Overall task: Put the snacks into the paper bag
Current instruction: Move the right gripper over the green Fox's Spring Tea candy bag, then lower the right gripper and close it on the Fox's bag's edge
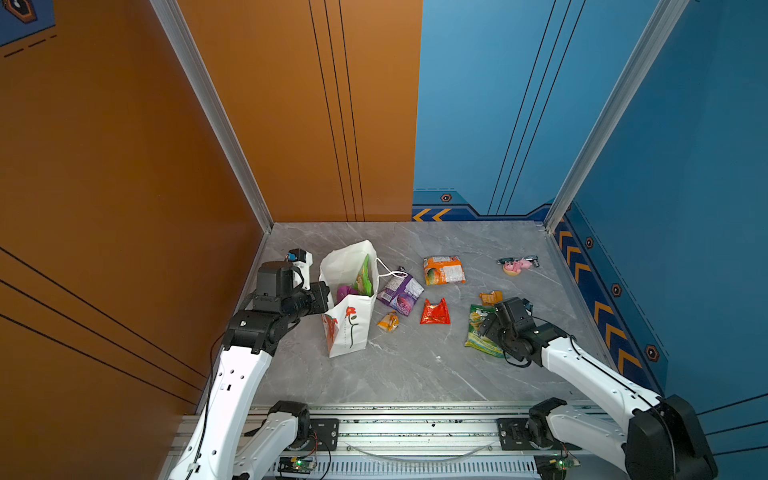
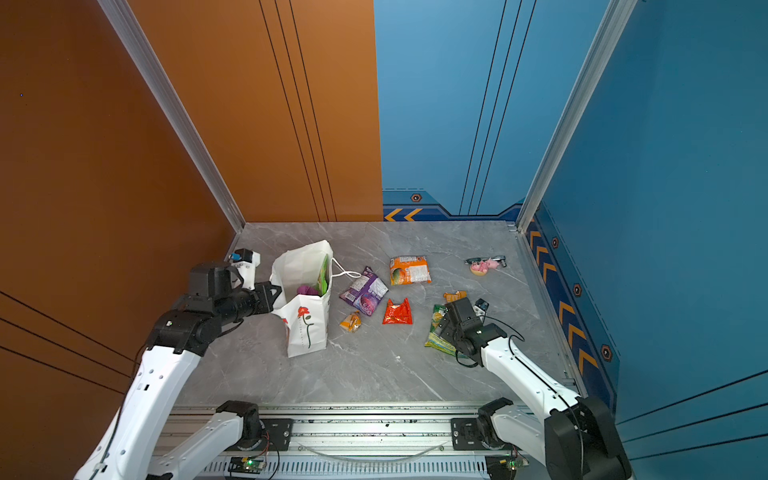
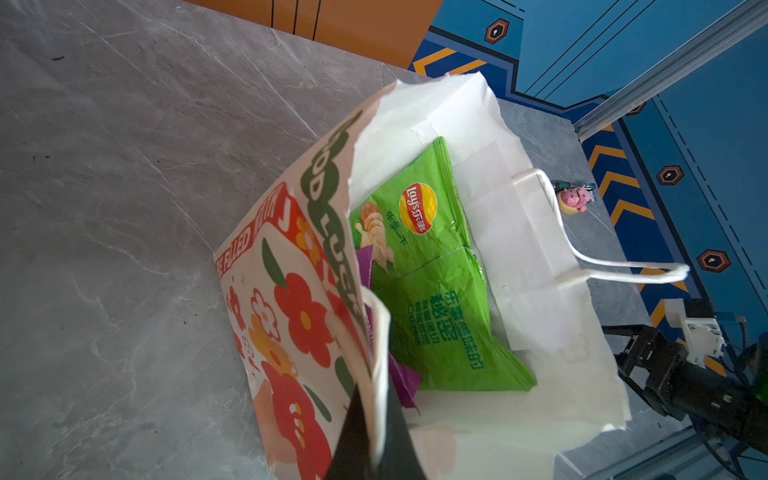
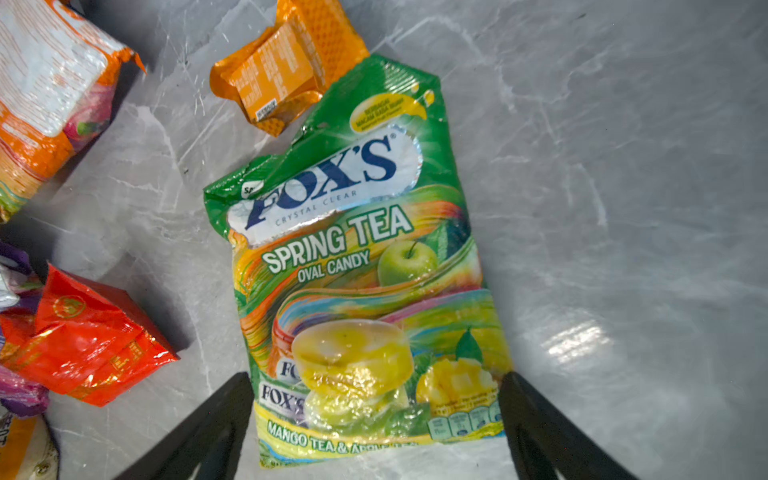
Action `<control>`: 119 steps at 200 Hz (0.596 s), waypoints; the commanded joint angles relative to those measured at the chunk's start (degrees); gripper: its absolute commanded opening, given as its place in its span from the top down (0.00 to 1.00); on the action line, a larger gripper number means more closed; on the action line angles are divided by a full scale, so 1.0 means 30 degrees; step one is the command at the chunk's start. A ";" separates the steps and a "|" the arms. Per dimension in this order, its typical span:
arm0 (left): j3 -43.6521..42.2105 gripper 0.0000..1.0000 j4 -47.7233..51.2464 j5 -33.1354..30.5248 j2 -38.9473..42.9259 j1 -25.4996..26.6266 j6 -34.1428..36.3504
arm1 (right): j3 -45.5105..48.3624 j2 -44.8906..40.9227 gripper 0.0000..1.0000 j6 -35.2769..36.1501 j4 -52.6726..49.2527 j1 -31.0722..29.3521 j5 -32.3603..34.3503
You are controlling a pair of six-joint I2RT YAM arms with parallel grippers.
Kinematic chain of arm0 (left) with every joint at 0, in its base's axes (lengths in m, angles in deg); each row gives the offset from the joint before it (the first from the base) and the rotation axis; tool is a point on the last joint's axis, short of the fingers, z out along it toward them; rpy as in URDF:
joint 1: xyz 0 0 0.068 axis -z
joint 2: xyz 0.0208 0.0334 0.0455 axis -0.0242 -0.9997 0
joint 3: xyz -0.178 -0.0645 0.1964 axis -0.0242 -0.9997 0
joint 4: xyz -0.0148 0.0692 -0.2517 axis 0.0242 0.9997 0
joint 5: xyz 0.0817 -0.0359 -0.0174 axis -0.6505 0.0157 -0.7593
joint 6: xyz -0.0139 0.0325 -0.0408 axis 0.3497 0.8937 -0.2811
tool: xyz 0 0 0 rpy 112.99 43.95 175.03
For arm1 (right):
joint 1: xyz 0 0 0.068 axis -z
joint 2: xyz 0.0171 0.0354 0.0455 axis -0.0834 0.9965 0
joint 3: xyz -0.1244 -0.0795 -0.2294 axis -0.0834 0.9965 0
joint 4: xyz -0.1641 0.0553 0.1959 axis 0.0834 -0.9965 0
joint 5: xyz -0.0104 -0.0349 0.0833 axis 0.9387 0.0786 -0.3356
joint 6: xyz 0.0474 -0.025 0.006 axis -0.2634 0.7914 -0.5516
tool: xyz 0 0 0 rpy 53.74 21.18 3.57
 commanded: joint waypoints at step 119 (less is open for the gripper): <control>-0.0227 1.00 -0.0649 -0.0029 0.0232 -0.0453 0.0267 | -0.0741 0.2899 0.05 -0.3795 0.2677 -0.5828 0.1403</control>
